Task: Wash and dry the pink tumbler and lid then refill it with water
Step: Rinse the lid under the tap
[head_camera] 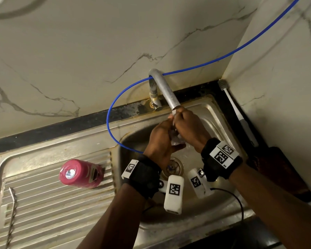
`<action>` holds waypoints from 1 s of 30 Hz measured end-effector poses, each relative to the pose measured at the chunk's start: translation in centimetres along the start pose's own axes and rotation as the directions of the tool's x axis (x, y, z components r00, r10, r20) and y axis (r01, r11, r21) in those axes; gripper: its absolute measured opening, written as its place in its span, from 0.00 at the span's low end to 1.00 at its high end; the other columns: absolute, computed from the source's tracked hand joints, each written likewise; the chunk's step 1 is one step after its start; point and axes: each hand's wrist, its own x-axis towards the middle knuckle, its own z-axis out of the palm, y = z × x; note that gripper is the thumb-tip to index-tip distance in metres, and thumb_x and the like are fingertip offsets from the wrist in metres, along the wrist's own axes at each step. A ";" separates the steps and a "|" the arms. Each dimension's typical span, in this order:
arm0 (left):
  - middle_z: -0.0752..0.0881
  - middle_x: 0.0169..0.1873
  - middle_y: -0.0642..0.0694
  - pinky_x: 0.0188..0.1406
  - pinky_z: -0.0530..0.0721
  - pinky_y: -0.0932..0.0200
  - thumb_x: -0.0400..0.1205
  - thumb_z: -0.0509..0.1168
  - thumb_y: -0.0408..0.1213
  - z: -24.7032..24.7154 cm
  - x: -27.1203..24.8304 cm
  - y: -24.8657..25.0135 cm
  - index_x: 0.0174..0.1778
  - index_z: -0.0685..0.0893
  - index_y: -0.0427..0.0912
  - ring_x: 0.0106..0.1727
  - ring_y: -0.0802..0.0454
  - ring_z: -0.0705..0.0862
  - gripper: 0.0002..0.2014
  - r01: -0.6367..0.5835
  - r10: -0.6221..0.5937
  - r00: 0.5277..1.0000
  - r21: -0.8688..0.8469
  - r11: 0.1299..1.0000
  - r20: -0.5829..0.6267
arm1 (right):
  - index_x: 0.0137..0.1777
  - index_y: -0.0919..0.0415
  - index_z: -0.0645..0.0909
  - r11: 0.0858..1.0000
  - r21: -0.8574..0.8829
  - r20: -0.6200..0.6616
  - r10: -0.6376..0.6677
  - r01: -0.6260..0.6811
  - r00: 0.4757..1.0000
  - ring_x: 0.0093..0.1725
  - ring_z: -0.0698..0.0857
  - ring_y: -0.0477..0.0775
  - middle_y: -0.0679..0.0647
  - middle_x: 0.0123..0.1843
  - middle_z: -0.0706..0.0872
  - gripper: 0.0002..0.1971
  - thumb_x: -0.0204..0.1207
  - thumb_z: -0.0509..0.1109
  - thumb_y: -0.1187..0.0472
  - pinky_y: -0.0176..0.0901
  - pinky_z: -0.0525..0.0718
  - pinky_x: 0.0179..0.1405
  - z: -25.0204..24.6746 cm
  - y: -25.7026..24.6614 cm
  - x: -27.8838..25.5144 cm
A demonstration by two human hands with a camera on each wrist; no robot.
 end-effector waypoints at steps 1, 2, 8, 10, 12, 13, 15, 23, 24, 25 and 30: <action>0.93 0.64 0.37 0.71 0.88 0.32 0.95 0.57 0.55 0.0 0.0 0.3 0.70 0.86 0.47 0.67 0.37 0.91 0.20 0.013 -0.013 1.000 0.000 1.000 -0.011 | 0.57 0.54 0.78 0.999 -0.012 0.019 -0.044 0.044 0.999 0.45 0.86 0.51 0.50 0.45 0.84 0.09 0.91 0.57 0.56 0.45 0.85 0.43 0.2 0.2 -0.2; 0.93 0.64 0.37 0.72 0.87 0.31 0.95 0.56 0.55 0.0 0.0 0.5 0.69 0.87 0.47 0.68 0.36 0.90 0.20 0.020 -0.020 1.000 -0.002 1.000 -0.023 | 0.56 0.55 0.78 0.997 -0.013 0.028 -0.080 0.080 0.996 0.45 0.86 0.51 0.50 0.45 0.84 0.08 0.90 0.58 0.56 0.46 0.85 0.45 0.3 0.2 -0.6; 0.91 0.65 0.39 0.58 0.93 0.42 0.94 0.59 0.50 0.2 0.1 0.1 0.71 0.85 0.47 0.65 0.40 0.91 0.17 0.009 -0.009 0.998 0.015 1.000 -0.057 | 0.50 0.61 0.86 0.993 0.059 -0.097 -0.093 0.099 0.991 0.43 0.87 0.46 0.51 0.43 0.88 0.11 0.88 0.64 0.58 0.34 0.82 0.37 0.5 0.5 0.3; 0.92 0.64 0.40 0.56 0.91 0.45 0.93 0.60 0.51 0.2 0.1 -0.2 0.71 0.85 0.48 0.65 0.40 0.91 0.17 0.002 -0.001 0.998 0.004 1.000 -0.058 | 0.45 0.59 0.86 0.991 0.121 -0.126 -0.041 0.056 0.991 0.38 0.86 0.46 0.51 0.39 0.87 0.12 0.87 0.63 0.61 0.38 0.81 0.36 0.4 0.5 0.9; 0.94 0.60 0.42 0.58 0.92 0.44 0.93 0.61 0.53 0.1 0.0 -0.3 0.69 0.87 0.48 0.63 0.41 0.93 0.17 -0.003 0.001 0.997 -0.015 1.000 -0.071 | 0.40 0.55 0.86 0.975 0.219 -0.103 -0.002 0.025 0.995 0.38 0.87 0.50 0.51 0.38 0.87 0.14 0.86 0.63 0.63 0.45 0.85 0.40 0.1 0.7 1.3; 0.95 0.58 0.42 0.60 0.92 0.42 0.93 0.62 0.54 0.1 -0.1 -0.3 0.68 0.87 0.48 0.61 0.41 0.93 0.18 -0.005 0.003 0.997 -0.029 1.000 -0.073 | 0.39 0.54 0.87 0.962 0.272 -0.075 0.005 0.016 0.997 0.40 0.88 0.52 0.52 0.38 0.89 0.15 0.86 0.64 0.63 0.46 0.87 0.43 0.0 0.9 1.4; 0.96 0.55 0.42 0.62 0.92 0.38 0.93 0.61 0.54 -0.1 -0.1 -0.1 0.64 0.89 0.46 0.59 0.39 0.94 0.18 0.000 -0.005 0.997 -0.067 0.998 -0.080 | 0.41 0.55 0.89 0.938 0.346 -0.043 0.002 0.013 0.999 0.45 0.90 0.55 0.53 0.41 0.91 0.14 0.84 0.64 0.63 0.50 0.89 0.50 -0.2 1.4 1.4; 0.93 0.65 0.35 0.60 0.91 0.41 0.92 0.54 0.65 -1.1 0.5 1.2 0.78 0.84 0.42 0.65 0.38 0.93 0.33 0.078 -0.102 0.992 -0.289 0.954 -0.070 | 0.81 0.51 0.73 0.928 0.313 0.060 -0.233 0.203 0.971 0.70 0.84 0.48 0.51 0.72 0.84 0.20 0.90 0.63 0.55 0.46 0.85 0.69 0.4 5.1 -1.1; 0.93 0.64 0.35 0.60 0.91 0.42 0.92 0.55 0.66 -1.0 0.6 1.2 0.77 0.84 0.42 0.65 0.38 0.93 0.33 0.083 -0.111 0.990 -0.276 0.958 -0.087 | 0.84 0.52 0.70 0.925 0.324 0.089 -0.238 0.198 0.967 0.72 0.83 0.46 0.51 0.75 0.82 0.24 0.88 0.65 0.54 0.42 0.84 0.69 0.5 5.2 -1.4; 0.94 0.62 0.36 0.56 0.91 0.43 0.91 0.56 0.66 -0.8 0.5 1.2 0.75 0.86 0.43 0.63 0.39 0.94 0.32 0.083 -0.115 0.987 -0.256 0.963 -0.113 | 0.84 0.54 0.69 0.926 0.318 0.097 -0.243 0.202 0.965 0.73 0.82 0.44 0.51 0.76 0.81 0.27 0.87 0.68 0.52 0.41 0.84 0.68 0.7 5.1 -1.5; 0.96 0.55 0.40 0.45 0.91 0.49 0.91 0.61 0.62 0.2 -0.1 0.9 0.64 0.89 0.46 0.55 0.43 0.96 0.24 0.045 -0.080 0.986 -0.235 0.971 -0.144 | 0.78 0.56 0.72 0.959 0.109 -0.035 -0.259 0.261 0.965 0.67 0.84 0.48 0.54 0.70 0.81 0.26 0.85 0.70 0.46 0.43 0.87 0.61 1.4 4.2 -1.1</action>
